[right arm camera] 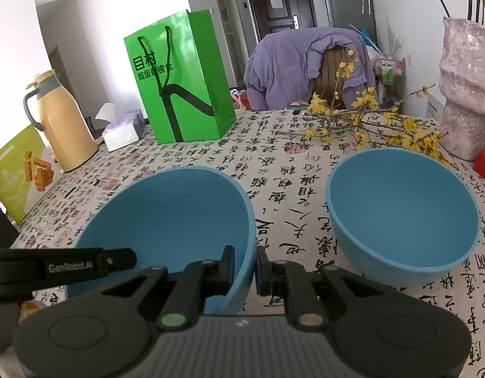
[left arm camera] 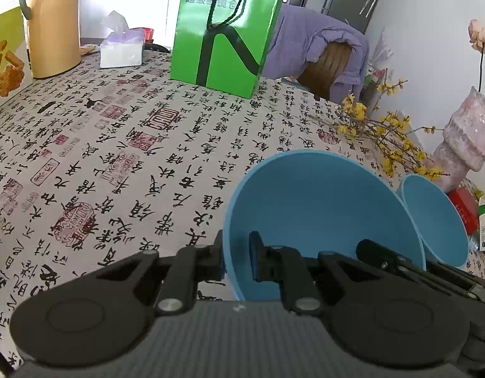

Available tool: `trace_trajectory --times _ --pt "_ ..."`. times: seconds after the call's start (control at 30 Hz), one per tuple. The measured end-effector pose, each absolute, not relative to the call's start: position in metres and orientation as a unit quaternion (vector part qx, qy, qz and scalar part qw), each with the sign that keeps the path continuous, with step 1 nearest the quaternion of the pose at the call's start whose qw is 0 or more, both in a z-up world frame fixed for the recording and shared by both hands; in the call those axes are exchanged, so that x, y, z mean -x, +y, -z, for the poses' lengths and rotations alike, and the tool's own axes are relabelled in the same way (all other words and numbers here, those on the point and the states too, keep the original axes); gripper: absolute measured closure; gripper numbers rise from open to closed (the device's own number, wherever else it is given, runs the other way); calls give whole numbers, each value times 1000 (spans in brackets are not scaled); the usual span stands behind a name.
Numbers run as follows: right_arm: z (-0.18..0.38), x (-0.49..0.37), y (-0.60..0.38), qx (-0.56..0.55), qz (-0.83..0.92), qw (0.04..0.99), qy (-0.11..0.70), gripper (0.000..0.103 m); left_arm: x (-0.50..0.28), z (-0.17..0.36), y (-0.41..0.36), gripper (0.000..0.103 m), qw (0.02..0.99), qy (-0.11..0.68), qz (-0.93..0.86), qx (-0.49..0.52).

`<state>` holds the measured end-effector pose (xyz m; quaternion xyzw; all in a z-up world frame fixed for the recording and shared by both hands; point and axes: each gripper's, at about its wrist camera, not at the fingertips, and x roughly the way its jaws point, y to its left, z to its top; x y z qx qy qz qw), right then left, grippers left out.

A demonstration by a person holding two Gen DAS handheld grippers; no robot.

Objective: Organize plates and bowls
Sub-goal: 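Lift both gripped blue bowls off the table, then carry both held blue bowls toward the black paper bag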

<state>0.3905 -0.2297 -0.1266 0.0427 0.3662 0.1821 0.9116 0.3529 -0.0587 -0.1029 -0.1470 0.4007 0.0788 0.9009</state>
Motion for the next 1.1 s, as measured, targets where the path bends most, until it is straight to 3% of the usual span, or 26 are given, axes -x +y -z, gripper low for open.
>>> trace_trajectory --times 1.1 --pt "86 -352 -201 -30 -195 922 334 90 -309 72 -25 89 913 364 -76 165"
